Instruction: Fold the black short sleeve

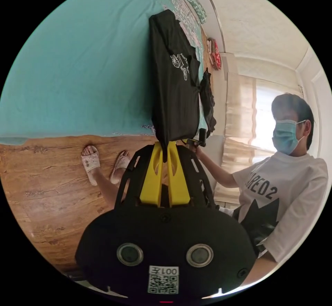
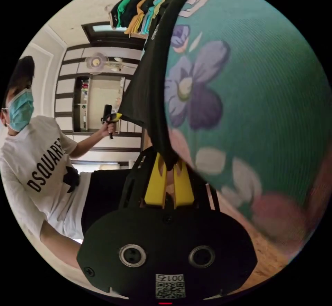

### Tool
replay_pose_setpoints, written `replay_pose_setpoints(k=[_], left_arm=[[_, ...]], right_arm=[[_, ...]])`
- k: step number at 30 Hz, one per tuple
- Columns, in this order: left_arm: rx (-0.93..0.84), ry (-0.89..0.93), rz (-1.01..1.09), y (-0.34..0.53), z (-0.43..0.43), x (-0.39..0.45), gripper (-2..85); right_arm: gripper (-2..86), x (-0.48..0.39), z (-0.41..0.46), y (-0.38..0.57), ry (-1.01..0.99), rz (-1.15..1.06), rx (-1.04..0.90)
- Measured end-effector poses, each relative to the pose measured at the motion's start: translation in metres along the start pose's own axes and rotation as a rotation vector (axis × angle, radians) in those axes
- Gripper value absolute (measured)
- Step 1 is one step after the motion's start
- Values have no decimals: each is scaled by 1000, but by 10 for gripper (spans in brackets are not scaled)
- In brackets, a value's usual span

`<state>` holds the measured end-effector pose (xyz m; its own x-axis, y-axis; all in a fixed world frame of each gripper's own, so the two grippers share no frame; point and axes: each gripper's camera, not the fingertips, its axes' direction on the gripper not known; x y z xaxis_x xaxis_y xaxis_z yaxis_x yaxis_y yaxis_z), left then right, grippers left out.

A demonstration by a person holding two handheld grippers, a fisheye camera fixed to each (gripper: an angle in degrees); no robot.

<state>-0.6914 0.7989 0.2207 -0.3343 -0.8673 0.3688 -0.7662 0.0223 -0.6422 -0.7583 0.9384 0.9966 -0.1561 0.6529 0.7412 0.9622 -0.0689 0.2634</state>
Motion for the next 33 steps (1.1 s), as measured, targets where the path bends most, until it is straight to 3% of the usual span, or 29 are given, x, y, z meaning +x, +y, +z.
replay_pose_setpoints(k=[7, 11, 15, 21, 27, 29, 33], left_arm=[[-49, -54, -17, -12, -29, 13, -9], [-114, -133, 1, -14, -40, 36, -9], [-104, -125, -38, -6, -48, 43, -9], [-141, -146, -104, 21, -55, 48, -9], [-123, 23, -215, 43, -72, 47, -9], [-63, 136, -172, 21, -85, 57, -9], [-16, 131, -37, -67, -113, 74, -8]], right_arm=[[4, -37, -39, 35, -78, 50, 78], [2, -86, -60, 39, 33, 48, 19], [2, -113, -81, 42, 51, 50, 52], [1, -147, -89, 53, 81, 88, -61], [0, -179, -99, 74, -32, 198, -51], [-1, -201, -117, 56, -101, 169, 33], [-1, -224, -150, -15, -87, 80, 136]])
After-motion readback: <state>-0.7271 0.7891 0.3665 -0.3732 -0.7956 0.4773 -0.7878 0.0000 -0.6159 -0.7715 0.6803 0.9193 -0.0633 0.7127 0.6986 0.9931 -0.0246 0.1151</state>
